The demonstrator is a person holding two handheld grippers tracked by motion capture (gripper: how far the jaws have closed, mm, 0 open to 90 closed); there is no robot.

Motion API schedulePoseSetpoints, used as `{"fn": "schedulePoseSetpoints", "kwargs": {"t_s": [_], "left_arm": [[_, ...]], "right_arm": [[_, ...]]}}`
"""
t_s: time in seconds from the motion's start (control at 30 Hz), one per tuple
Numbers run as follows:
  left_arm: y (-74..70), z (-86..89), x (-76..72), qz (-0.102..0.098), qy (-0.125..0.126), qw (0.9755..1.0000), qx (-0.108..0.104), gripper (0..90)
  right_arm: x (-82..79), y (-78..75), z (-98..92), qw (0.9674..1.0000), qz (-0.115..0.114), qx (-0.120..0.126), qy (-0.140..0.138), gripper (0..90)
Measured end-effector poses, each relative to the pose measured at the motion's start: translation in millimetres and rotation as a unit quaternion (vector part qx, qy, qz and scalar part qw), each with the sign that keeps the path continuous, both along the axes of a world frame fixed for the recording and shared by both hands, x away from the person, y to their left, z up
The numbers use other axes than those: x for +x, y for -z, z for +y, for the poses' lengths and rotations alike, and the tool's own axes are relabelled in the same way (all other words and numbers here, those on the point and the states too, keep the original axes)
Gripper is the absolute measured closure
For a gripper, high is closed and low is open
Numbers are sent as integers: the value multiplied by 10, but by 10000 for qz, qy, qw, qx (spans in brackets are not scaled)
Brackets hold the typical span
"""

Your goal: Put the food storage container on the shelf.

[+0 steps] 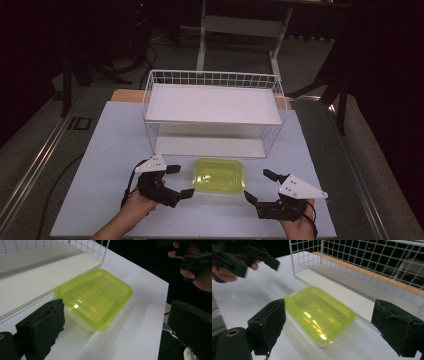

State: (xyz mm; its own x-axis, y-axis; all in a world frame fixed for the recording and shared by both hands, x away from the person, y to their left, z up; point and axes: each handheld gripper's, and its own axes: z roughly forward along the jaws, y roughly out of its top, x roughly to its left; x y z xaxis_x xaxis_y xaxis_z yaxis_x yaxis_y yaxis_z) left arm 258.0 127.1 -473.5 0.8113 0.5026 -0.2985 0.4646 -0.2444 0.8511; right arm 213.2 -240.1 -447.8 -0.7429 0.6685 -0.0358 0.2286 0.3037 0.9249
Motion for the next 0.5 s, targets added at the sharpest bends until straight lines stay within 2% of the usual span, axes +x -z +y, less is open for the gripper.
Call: {"fn": "schedulePoseSetpoints", "kwargs": {"t_s": [0.03, 0.13, 0.2, 0.33, 0.43, 0.5], "left_arm": [[-6, -12, 18, 12, -41, 10000, 29, 21], [-20, -55, 117, 226, -113, 9997, 14, 21], [-27, -80, 175, 306, -181, 9993, 108, 21], [-16, -99, 336, 668, -308, 9973, -38, 21], [-11, -127, 417, 886, -418, 9952, -33, 21], [-2, -151, 462, 1018, -559, 9932, 81, 24]], "right_arm": [[41, -18, 20, 10000, 74, 7, -58, 122], [119, -55, 43, 9998, 156, -44, -114, 129], [197, -80, 47, 9994, 316, -26, -133, 130], [375, -87, 34, 9975, 674, 168, -88, 131], [509, -35, 48, 9928, 1184, 56, 197, 119], [598, 17, 47, 9872, 1534, 141, 424, 117]]}}
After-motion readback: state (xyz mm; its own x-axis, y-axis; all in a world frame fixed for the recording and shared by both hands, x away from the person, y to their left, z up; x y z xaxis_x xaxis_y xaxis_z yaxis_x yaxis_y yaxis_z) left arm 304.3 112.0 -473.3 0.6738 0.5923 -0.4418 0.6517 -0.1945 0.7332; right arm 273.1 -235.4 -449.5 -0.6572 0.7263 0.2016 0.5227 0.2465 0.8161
